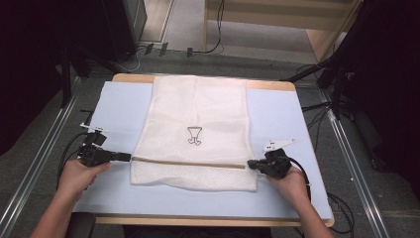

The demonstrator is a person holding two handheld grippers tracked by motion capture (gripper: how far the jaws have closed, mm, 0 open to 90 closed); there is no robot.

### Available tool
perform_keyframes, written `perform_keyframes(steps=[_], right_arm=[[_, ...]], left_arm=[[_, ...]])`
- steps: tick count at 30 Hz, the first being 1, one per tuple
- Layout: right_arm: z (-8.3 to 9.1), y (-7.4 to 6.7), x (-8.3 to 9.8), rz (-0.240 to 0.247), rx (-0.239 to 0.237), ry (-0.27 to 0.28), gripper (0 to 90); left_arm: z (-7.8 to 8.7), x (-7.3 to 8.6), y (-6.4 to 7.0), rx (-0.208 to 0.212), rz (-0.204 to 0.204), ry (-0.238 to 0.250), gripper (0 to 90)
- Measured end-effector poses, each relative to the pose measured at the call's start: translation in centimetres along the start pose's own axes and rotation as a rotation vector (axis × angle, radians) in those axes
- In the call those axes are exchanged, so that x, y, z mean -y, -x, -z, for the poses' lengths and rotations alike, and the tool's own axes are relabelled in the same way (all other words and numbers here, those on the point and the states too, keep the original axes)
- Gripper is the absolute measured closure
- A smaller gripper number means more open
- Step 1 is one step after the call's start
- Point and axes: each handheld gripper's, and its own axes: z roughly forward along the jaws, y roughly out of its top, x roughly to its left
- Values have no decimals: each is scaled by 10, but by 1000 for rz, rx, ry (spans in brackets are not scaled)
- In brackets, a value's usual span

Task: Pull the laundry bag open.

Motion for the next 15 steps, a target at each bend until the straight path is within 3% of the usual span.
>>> perform_keyframes(steps=[13, 15], right_arm=[[1, 0, -3, -1, 0, -21, 900], [1, -1, -4, -4, 3, -27, 900]], left_arm=[[2, 9, 3, 22, -16, 10, 880], [3, 10, 5, 18, -37, 18, 874]])
